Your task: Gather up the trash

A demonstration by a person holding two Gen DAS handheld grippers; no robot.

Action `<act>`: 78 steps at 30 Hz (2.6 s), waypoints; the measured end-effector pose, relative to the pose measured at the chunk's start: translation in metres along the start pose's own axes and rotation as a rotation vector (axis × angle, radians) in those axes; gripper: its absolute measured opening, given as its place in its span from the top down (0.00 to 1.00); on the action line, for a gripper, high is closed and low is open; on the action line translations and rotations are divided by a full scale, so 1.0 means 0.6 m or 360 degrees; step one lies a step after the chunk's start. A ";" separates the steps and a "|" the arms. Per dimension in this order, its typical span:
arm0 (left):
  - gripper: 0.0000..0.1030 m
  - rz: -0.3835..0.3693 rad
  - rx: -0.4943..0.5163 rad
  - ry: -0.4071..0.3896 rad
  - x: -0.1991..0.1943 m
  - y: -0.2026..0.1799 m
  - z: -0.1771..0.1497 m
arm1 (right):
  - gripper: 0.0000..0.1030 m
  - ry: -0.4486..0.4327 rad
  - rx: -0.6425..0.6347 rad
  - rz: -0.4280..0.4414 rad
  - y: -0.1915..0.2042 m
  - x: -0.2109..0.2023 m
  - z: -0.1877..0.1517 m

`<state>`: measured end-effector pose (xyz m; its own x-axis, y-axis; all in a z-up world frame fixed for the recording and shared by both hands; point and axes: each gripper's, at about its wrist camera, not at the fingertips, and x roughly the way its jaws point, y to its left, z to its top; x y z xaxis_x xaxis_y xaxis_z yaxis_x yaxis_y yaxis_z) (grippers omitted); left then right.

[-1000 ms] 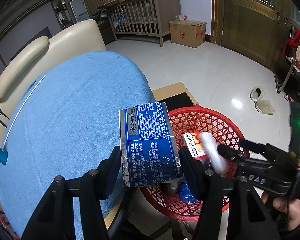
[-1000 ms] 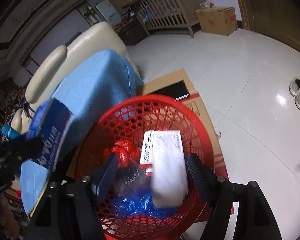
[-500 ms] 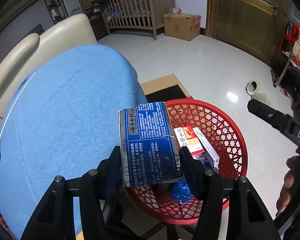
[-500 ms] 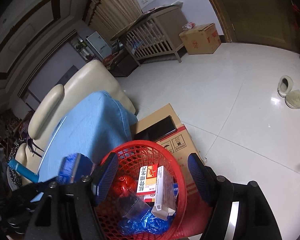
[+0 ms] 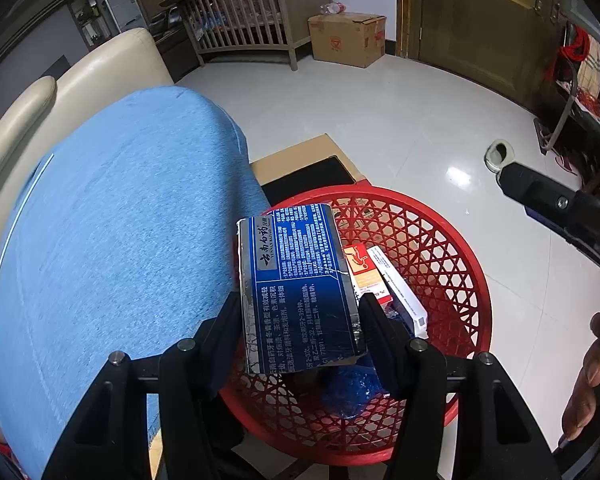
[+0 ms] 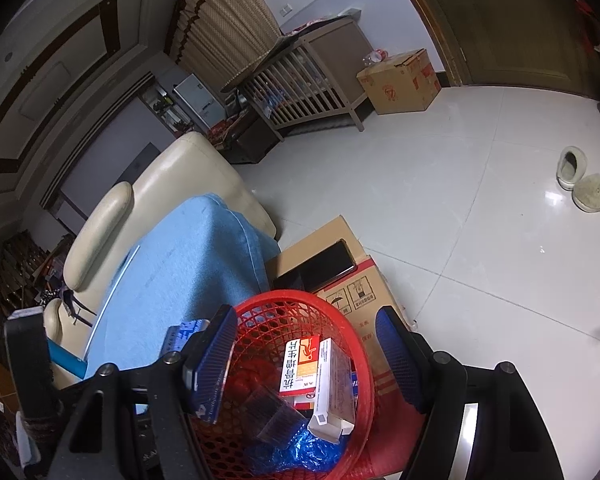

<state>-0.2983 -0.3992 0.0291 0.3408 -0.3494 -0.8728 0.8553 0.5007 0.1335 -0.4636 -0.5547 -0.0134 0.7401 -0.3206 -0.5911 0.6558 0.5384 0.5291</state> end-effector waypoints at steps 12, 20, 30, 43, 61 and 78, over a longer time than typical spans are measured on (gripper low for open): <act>0.37 -0.0049 0.0022 0.0061 0.021 -0.016 0.004 | 0.27 -0.0026 0.0003 0.0024 0.009 -0.009 0.008; 0.31 -0.0020 -0.0054 0.0026 0.000 0.016 -0.005 | 0.27 -0.0066 -0.0048 0.0026 0.034 -0.021 0.013; 0.29 0.0056 -0.0249 -0.0232 -0.105 0.103 -0.037 | 0.19 0.0048 -0.0215 -0.0154 0.070 -0.016 -0.023; 0.28 0.0081 -0.0463 -0.0360 -0.166 0.185 -0.128 | 0.15 0.0314 -0.0732 -0.0523 0.194 0.023 -0.153; 0.08 0.0120 -0.0620 -0.0484 -0.202 0.237 -0.185 | 0.15 0.0129 -0.0859 -0.0590 0.288 -0.008 -0.211; 0.08 0.0125 -0.0595 -0.0515 -0.207 0.229 -0.191 | 0.15 0.0085 -0.0837 -0.0573 0.285 -0.018 -0.212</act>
<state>-0.2680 -0.1966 0.1019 0.5526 -0.4975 -0.6686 0.6440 0.7642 -0.0364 -0.3783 -0.3599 0.0058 0.4699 -0.5205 -0.7129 0.6911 0.7194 -0.0697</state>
